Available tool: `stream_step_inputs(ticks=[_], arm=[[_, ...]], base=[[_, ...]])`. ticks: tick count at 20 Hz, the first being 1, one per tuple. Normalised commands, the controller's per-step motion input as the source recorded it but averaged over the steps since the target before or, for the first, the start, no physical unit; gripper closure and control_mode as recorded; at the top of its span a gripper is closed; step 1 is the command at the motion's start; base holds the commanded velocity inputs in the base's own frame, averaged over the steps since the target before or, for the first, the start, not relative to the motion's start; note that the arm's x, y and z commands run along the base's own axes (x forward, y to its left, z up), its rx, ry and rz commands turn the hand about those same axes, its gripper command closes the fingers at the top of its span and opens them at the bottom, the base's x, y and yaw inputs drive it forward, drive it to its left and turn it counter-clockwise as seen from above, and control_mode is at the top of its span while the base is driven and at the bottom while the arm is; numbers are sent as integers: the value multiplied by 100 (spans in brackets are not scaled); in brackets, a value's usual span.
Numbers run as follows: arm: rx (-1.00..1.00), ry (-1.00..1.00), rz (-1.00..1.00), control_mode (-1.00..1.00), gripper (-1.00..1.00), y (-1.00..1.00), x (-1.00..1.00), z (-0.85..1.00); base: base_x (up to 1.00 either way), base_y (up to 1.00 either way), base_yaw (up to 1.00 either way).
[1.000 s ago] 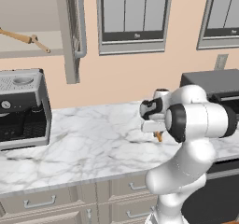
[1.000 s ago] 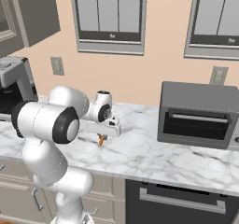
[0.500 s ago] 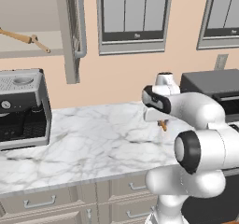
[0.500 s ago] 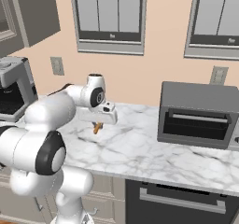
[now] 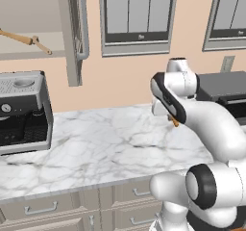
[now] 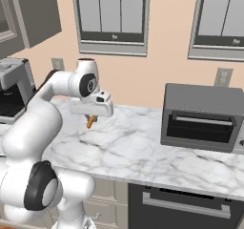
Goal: Organize the utensils by type. Pick up the wooden spoons from the counter and place them in the open cabinet. Then pick up the metallic utensils from the counter and place them in the open drawer.
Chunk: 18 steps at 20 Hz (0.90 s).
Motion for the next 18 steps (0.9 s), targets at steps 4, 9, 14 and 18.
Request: stream_step_inputs(ticks=[4, 9, 14, 18], arm=[[0, -7, 2, -100, 100, 7, -16, 79], [0, -10, 3, -100, 100, 17, -22, 57], [0, -8, 6, -100, 100, 23, -16, 8], [0, -6, 8, -100, 100, 18, -30, 0]], base=[[0, 0, 0], [0, 0, 0], [0, 0, 0], [0, 0, 0]])
